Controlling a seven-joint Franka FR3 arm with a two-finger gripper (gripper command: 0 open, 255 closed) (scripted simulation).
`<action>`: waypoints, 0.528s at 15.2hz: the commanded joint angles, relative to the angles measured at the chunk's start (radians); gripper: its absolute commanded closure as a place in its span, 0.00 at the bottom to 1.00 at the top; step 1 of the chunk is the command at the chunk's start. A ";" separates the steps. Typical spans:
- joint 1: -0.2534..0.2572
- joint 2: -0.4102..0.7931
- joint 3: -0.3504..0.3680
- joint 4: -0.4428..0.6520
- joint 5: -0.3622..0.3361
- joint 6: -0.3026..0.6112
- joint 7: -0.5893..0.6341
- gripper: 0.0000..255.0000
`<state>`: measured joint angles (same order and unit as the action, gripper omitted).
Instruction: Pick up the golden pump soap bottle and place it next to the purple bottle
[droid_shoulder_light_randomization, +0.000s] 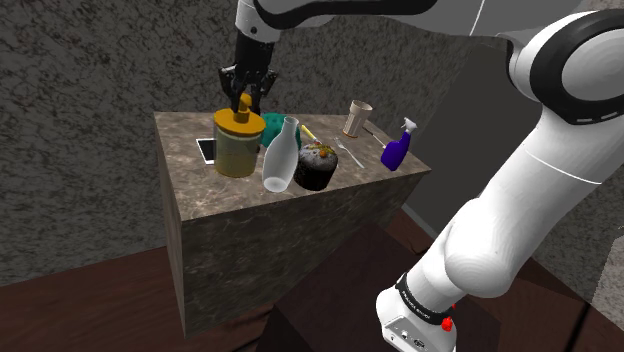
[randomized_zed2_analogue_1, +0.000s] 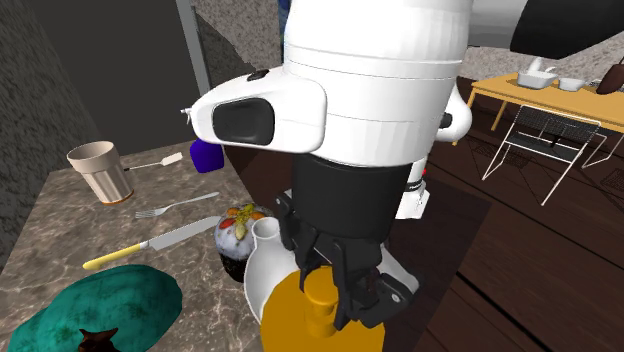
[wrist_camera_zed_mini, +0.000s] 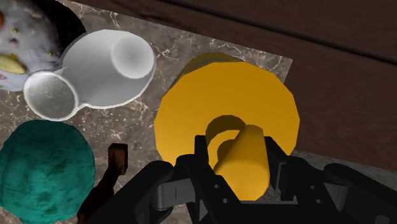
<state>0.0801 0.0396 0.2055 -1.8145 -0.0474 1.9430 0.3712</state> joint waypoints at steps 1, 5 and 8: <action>0.001 -0.004 0.001 0.024 0.001 -0.027 0.000 1.00; 0.001 -0.005 0.001 0.076 0.002 -0.080 -0.003 1.00; 0.001 -0.003 0.001 0.119 0.002 -0.121 -0.004 1.00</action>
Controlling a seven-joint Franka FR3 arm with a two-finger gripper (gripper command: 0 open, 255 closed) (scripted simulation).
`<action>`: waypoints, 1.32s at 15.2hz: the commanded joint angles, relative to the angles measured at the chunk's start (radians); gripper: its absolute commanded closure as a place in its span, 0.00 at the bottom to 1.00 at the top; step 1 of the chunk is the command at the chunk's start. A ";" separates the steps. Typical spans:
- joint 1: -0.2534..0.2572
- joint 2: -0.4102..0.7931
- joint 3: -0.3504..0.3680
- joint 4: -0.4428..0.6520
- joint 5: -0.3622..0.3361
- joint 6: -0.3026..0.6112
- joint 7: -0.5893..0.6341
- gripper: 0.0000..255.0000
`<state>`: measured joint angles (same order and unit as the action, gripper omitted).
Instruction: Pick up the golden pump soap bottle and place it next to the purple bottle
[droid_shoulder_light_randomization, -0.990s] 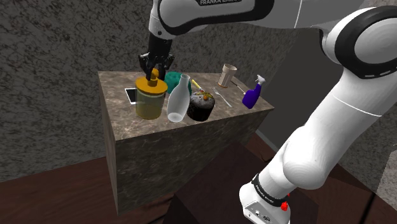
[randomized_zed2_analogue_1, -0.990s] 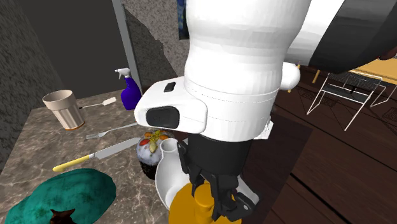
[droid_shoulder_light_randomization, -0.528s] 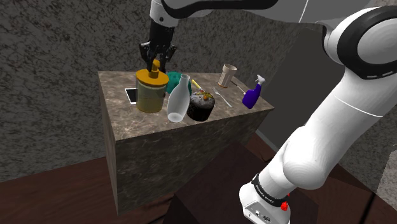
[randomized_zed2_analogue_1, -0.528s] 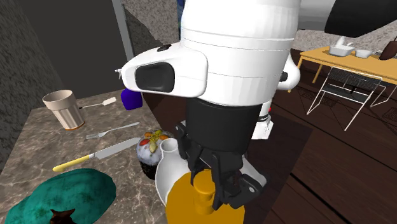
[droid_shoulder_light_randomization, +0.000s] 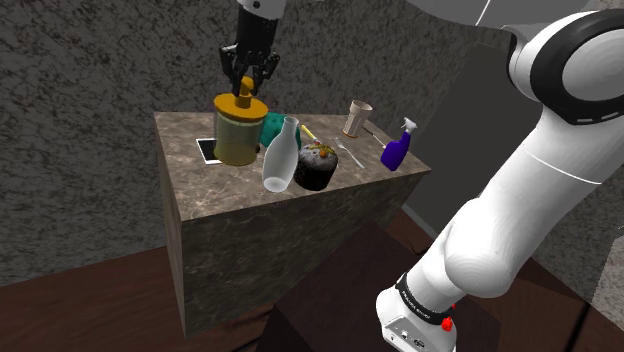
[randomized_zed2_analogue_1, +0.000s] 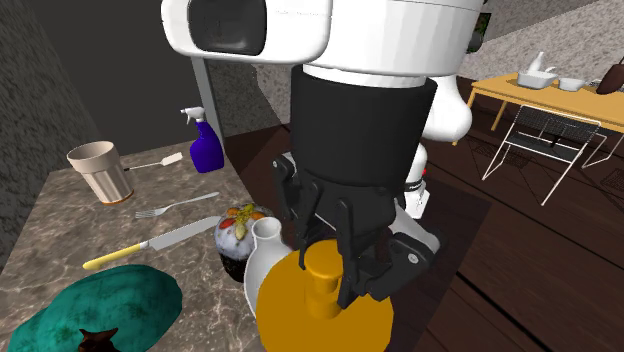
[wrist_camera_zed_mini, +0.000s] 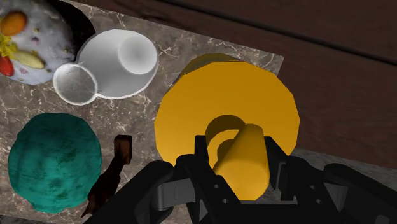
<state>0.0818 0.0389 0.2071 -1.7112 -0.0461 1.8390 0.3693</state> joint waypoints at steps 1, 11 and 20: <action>0.000 -0.001 0.000 0.030 0.001 -0.031 -0.002 1.00; 0.003 0.023 0.002 0.196 -0.004 -0.173 -0.003 1.00; 0.010 0.073 0.006 0.385 -0.015 -0.313 -0.001 1.00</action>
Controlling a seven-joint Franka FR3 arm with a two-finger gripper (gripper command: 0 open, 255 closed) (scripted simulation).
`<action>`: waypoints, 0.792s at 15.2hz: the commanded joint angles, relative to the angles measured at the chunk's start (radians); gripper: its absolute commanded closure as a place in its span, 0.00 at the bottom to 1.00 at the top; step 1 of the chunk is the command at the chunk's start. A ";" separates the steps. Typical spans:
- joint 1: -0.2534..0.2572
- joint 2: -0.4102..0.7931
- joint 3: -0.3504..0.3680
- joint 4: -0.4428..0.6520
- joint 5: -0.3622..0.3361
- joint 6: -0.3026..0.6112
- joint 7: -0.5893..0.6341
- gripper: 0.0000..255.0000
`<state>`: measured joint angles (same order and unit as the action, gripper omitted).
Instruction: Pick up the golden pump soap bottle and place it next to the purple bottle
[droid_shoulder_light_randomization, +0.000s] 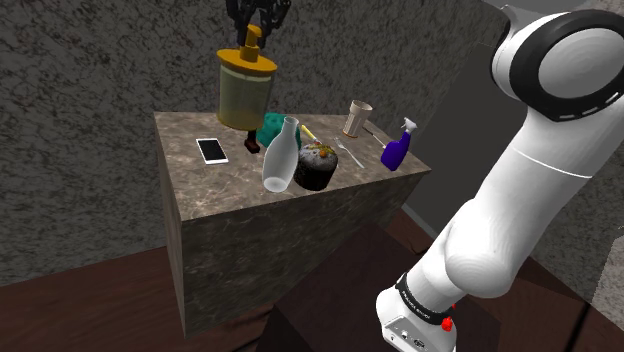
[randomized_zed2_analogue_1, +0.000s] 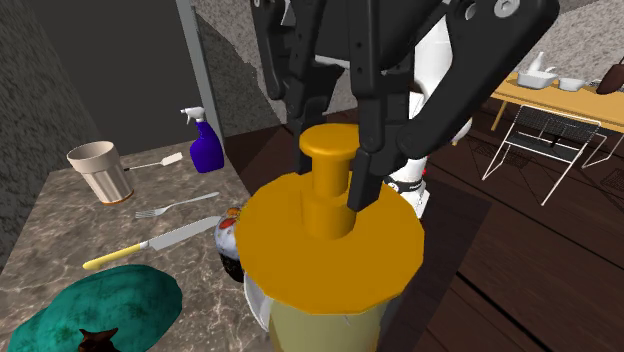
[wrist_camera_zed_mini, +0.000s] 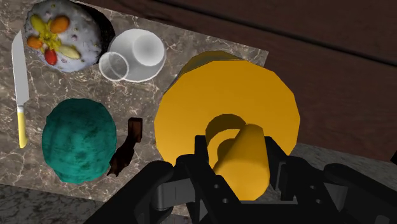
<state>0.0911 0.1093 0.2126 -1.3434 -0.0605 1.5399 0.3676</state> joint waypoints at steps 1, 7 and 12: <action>0.002 0.010 0.001 0.041 -0.003 -0.031 0.001 1.00; 0.014 0.069 0.005 0.207 -0.018 -0.140 0.004 1.00; -0.017 0.035 -0.010 0.203 -0.005 -0.167 -0.039 1.00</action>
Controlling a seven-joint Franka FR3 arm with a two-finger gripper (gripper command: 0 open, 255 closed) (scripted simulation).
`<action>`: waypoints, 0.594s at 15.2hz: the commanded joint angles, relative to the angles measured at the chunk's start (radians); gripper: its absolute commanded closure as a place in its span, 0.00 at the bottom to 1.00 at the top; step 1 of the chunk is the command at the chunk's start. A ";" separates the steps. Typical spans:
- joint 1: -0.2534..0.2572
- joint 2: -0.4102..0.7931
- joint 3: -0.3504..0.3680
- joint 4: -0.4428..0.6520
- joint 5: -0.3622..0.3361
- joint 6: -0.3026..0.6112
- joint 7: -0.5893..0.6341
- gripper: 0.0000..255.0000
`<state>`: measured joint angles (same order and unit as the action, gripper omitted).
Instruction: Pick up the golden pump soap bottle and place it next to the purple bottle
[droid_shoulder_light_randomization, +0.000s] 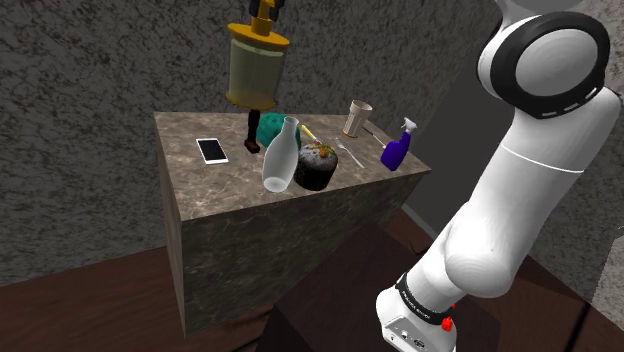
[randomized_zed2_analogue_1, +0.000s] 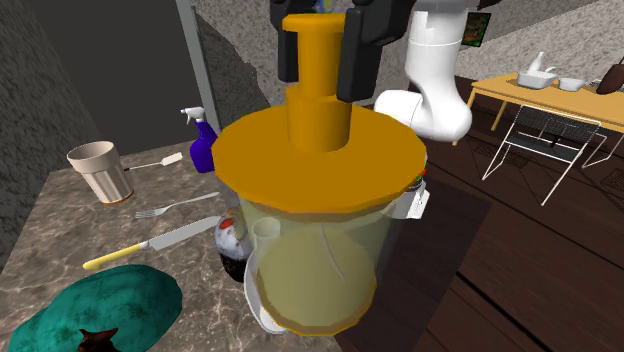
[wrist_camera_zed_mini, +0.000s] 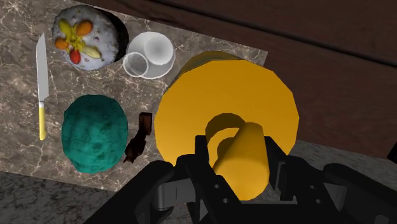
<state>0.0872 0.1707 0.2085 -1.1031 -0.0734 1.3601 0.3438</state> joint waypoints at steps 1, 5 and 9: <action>-0.031 -0.057 -0.016 -0.078 0.018 0.025 -0.039 1.00; -0.090 -0.162 -0.062 -0.211 0.049 0.058 -0.134 1.00; -0.139 -0.241 -0.115 -0.306 0.067 0.076 -0.232 1.00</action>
<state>-0.0404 -0.0572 0.1063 -1.3968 -0.0100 1.4349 0.1366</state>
